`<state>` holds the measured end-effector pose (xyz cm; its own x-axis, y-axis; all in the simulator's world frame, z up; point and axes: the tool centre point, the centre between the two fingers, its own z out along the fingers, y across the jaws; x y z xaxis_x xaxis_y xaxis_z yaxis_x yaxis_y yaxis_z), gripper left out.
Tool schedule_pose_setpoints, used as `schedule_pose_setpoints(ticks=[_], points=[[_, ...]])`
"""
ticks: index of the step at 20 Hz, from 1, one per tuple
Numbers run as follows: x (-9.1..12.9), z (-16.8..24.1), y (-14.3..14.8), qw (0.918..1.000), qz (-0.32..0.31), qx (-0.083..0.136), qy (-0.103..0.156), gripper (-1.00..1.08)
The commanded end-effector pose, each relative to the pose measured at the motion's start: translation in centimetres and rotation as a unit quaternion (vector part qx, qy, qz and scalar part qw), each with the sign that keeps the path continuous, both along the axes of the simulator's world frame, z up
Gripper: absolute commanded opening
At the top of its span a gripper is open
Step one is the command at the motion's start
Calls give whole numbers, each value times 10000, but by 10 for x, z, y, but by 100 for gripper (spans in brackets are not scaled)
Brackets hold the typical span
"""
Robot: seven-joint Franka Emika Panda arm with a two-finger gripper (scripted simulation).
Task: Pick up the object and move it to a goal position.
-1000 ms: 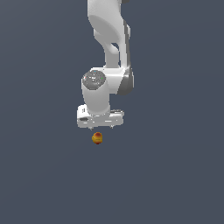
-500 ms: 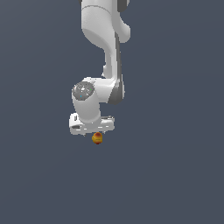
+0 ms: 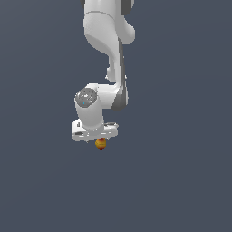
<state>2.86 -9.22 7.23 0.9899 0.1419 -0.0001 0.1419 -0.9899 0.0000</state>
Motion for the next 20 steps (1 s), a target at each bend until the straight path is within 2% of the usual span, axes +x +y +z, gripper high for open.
schedule_pose_setpoints(ticks=[1,10,11,20], points=[[-1,-13,0,10000,5,1,5,100],[0,-38,-1,10000,13,0,0,100],[0,-38,-1,10000,13,0,0,-100],[0,-38,-1,10000,13,0,0,-100]])
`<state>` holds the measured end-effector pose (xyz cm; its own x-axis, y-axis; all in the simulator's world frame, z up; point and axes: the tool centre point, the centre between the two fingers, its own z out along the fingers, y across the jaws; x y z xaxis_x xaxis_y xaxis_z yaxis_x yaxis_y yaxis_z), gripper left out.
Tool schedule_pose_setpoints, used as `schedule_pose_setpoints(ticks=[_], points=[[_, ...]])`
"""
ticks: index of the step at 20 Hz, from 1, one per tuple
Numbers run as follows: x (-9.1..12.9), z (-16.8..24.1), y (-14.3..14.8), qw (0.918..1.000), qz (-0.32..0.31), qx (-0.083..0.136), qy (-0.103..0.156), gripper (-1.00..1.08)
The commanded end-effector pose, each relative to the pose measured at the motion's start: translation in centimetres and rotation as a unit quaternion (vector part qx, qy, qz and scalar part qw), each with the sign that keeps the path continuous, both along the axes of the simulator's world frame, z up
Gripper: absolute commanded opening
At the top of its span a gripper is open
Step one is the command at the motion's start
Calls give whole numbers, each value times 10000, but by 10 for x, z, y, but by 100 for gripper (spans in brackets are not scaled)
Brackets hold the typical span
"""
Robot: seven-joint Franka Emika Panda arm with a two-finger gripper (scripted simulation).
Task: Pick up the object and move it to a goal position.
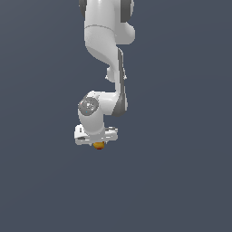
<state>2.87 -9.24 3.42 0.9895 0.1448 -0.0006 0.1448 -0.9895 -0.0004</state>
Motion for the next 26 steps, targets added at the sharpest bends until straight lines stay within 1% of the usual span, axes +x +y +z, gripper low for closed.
schedule_pose_setpoints(ticks=[1,7,13,18,26], points=[[0,0,-1,10000,-7,-4,1,-100],[-3,7,7,10000,-7,-4,1,-100],[-10,30,31,10000,-7,-4,1,-100],[-21,64,66,10000,-5,-5,0,-100],[-42,134,139,10000,-2,-11,-1,-100]])
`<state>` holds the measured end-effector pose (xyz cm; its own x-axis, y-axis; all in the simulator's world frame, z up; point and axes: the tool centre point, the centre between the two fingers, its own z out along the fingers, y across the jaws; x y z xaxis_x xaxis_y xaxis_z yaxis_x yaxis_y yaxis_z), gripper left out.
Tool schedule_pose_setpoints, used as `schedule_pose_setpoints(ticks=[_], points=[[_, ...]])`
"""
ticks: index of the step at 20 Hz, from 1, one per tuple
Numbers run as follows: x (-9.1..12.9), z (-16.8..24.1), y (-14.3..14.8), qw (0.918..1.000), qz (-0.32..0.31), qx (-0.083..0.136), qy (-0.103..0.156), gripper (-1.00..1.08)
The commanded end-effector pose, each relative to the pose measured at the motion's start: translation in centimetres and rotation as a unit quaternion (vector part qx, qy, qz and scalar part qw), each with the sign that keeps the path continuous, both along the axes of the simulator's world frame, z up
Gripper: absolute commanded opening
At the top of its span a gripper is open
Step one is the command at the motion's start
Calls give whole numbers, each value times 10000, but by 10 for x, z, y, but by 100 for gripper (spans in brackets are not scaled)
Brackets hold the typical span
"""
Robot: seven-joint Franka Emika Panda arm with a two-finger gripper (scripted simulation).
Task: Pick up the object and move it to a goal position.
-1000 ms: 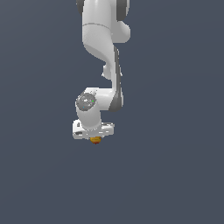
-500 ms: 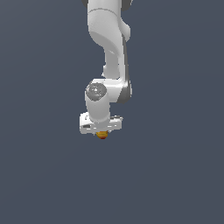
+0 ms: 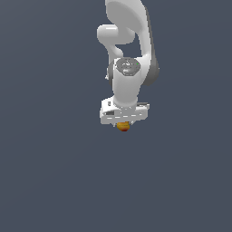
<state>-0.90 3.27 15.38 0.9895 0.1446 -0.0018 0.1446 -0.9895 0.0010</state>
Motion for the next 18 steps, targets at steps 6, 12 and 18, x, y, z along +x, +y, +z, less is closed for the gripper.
schedule_pose_setpoints(ticks=[6,12,18], points=[[-19,66,68,10000,0,-7,-8,-100],[-30,111,114,10000,1,-5,-9,-100],[-35,137,142,10000,1,2,-8,-100]])
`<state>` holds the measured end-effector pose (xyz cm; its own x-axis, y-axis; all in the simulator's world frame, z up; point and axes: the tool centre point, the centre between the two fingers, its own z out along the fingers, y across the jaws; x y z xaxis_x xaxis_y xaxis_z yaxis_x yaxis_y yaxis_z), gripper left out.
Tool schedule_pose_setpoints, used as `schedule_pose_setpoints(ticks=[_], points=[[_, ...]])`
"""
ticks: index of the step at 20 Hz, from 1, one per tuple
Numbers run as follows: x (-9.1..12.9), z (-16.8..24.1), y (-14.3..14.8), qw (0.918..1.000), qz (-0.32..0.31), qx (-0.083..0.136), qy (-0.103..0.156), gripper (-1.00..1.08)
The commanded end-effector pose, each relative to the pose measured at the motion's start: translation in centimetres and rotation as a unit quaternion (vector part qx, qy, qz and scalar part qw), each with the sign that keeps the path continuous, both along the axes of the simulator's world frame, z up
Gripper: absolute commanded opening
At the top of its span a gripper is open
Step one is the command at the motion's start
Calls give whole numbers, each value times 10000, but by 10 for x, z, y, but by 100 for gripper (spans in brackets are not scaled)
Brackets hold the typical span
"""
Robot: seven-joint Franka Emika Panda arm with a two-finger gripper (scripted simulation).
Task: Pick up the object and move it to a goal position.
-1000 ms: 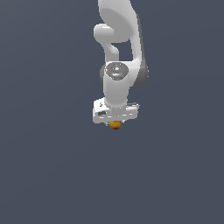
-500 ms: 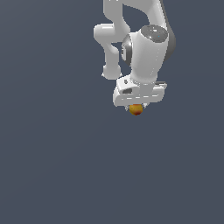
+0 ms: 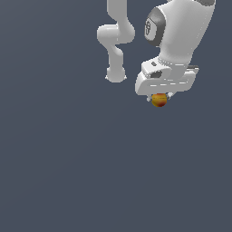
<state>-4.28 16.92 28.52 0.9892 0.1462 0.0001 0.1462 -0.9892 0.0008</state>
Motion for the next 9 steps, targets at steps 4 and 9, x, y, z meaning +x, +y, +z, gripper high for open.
schedule_pose_setpoints(ticks=[4,9], points=[[-2,12,12,10000,-8,2,1,-100],[0,10,10,10000,-8,5,1,-100]])
